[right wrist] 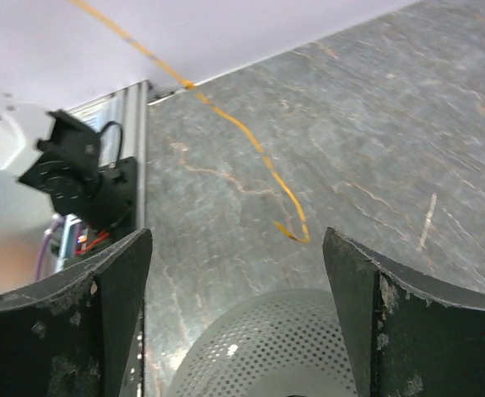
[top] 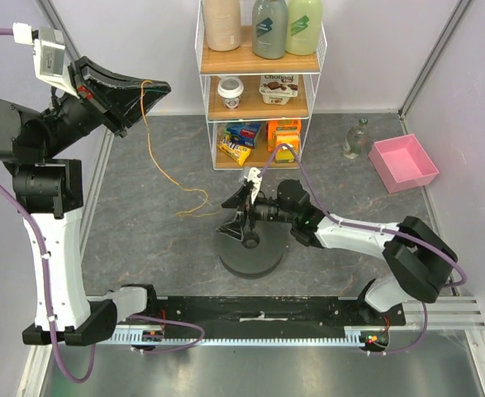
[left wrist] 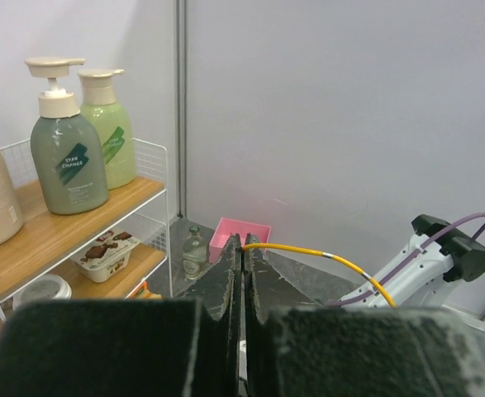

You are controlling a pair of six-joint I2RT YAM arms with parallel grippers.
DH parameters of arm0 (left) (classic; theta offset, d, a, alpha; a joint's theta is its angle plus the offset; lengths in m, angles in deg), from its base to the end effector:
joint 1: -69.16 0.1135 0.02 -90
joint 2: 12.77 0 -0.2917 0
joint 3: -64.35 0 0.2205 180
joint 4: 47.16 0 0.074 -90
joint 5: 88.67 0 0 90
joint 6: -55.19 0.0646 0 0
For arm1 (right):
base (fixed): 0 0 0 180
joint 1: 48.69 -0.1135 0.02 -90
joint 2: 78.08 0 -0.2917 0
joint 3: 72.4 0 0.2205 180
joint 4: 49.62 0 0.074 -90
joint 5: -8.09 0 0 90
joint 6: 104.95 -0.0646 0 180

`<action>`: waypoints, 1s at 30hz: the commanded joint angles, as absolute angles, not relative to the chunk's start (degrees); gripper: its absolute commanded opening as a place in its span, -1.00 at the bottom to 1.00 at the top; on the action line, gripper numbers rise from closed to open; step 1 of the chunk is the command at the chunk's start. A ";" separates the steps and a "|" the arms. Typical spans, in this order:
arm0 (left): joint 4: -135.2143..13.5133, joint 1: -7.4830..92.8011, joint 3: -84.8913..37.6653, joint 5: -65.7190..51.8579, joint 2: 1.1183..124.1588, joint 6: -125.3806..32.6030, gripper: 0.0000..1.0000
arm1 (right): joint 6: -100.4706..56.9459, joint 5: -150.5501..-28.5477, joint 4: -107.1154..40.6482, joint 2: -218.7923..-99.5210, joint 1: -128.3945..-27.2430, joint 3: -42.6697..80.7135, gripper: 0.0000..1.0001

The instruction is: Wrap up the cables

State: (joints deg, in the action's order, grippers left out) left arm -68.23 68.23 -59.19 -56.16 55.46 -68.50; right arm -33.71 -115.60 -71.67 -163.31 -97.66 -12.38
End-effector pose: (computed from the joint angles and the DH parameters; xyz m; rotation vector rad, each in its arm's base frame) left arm 0.1263 -0.0565 0.6269 0.6578 1.1554 -1.0024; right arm 0.1849 0.2670 0.3032 -0.9322 1.5458 1.3513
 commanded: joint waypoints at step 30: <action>-63.13 68.54 -61.92 -56.41 55.52 -74.18 -0.96 | -37.54 -117.86 -78.21 -163.68 -100.81 -12.58 0.74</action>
State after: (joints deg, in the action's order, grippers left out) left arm -66.00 68.23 -59.89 -56.08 55.44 -70.60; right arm -37.10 -116.28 -74.10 -164.14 -99.80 -13.22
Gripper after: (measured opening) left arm 0.025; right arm 0.888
